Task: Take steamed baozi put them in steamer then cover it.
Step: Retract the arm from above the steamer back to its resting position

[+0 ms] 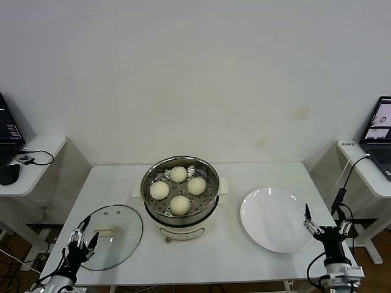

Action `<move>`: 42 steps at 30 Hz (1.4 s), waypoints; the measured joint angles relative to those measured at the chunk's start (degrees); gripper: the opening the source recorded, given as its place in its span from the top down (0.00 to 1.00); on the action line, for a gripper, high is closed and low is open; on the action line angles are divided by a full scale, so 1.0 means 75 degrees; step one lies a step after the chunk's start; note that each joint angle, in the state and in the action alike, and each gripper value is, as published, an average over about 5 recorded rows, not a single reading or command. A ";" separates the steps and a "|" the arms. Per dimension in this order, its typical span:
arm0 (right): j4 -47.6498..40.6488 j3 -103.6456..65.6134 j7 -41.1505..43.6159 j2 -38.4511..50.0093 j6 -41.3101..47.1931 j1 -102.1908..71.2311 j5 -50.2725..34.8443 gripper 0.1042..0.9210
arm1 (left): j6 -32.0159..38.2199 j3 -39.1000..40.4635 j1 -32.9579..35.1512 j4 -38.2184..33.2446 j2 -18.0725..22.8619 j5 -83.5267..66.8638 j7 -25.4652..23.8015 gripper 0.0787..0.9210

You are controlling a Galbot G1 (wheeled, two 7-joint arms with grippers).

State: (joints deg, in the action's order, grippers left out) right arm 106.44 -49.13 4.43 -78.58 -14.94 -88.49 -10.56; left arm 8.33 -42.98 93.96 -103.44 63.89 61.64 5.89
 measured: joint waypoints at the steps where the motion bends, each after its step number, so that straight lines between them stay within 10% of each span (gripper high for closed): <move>1: -0.0005 -0.0017 0.0004 -0.0016 -0.0012 -0.0031 0.0015 0.12 | 0.0004 0.0018 -0.0004 0.0038 0.0008 0.0054 -0.0002 0.12; 42: -0.0127 -0.0078 0.0066 -0.0495 -0.0127 -0.0539 0.0310 0.12 | -0.0035 0.0817 -0.1859 0.1692 0.0007 0.0475 -0.0236 0.12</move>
State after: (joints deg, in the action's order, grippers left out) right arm 105.49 -49.72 4.92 -82.29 -15.89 -92.53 -8.23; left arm 8.07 -36.85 80.02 -90.75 63.94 65.20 4.12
